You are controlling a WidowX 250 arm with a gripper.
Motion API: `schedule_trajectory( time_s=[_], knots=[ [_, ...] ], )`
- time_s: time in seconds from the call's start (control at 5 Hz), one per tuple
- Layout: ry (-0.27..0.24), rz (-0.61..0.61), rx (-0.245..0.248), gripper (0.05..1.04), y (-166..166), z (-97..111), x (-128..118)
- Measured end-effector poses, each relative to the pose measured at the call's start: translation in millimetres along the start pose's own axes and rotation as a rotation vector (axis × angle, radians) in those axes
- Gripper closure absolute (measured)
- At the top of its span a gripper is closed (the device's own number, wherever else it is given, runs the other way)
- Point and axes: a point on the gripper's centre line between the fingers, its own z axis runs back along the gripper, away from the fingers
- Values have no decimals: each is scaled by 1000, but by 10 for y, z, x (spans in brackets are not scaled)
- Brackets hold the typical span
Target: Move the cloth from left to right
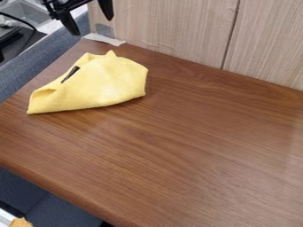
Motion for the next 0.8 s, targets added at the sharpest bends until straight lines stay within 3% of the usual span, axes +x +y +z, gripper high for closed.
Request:
schedule_trajectory(
  time_s=[0.2, 0.4, 0.8],
  knots=[
    [30, 7, 19, 83, 36, -113, -40],
    [77, -14, 91, 83, 156, -332, -200],
    [73, 31, 158, 83, 407, -675, -273]
  ],
)
